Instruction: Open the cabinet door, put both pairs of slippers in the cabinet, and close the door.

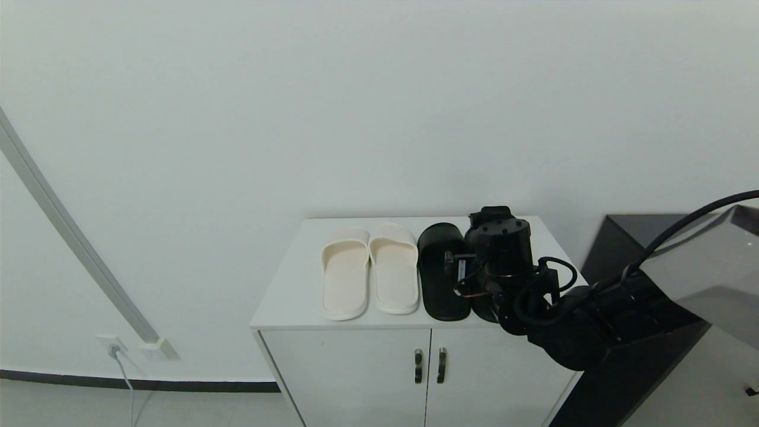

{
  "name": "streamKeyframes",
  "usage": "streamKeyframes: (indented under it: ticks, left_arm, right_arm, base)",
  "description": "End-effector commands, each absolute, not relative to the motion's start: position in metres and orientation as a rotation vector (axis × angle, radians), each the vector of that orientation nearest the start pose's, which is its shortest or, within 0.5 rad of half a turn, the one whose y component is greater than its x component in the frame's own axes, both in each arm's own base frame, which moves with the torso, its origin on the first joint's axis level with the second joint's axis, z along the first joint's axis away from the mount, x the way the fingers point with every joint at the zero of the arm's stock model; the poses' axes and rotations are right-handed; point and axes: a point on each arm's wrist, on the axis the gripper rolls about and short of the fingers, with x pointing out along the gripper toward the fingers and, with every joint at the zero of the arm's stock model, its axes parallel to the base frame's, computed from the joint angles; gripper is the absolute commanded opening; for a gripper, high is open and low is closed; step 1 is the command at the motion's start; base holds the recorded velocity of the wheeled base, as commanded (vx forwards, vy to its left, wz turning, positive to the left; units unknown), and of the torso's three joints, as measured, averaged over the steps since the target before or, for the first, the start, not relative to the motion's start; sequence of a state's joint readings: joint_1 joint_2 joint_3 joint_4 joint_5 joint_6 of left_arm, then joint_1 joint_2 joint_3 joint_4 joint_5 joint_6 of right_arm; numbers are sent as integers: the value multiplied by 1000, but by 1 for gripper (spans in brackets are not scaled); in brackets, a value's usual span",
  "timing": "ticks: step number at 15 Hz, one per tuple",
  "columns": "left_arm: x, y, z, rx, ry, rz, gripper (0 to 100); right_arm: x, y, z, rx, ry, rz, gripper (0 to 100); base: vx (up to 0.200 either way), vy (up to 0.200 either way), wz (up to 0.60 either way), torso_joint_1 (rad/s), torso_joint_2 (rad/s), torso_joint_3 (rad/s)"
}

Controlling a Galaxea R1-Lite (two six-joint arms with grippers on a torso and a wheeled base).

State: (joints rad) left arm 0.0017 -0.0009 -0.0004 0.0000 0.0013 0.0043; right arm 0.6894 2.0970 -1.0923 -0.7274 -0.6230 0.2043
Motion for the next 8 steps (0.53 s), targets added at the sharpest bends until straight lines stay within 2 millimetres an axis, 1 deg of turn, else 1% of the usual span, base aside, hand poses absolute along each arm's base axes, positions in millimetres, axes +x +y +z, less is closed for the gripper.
streamKeyframes:
  ticks: [1,3,5,7,8]
  left_arm:
    - [-23,0,75,5,0,3,0]
    - [-23,0,75,3,0,3,0]
    - [-23,0,75,3,0,3,0]
    - [-23,0,75,3,0,3,0]
    - [-23,0,75,3,0,3,0]
  right_arm:
    - [332,250,112,12,227,41,100]
    - [344,250,106,14,226,24,100]
    - [355,247,104,22,217,5,100]
    - [364,245,102,27,211,-8,100]
    - [364,246,102,28,210,-8,100]
  base:
    - [0,0,0,0,0,0]
    - [0,0,0,0,0,0]
    - [0,0,0,0,0,0]
    - [0,0,0,0,0,0]
    - [0,0,0,0,0,0]
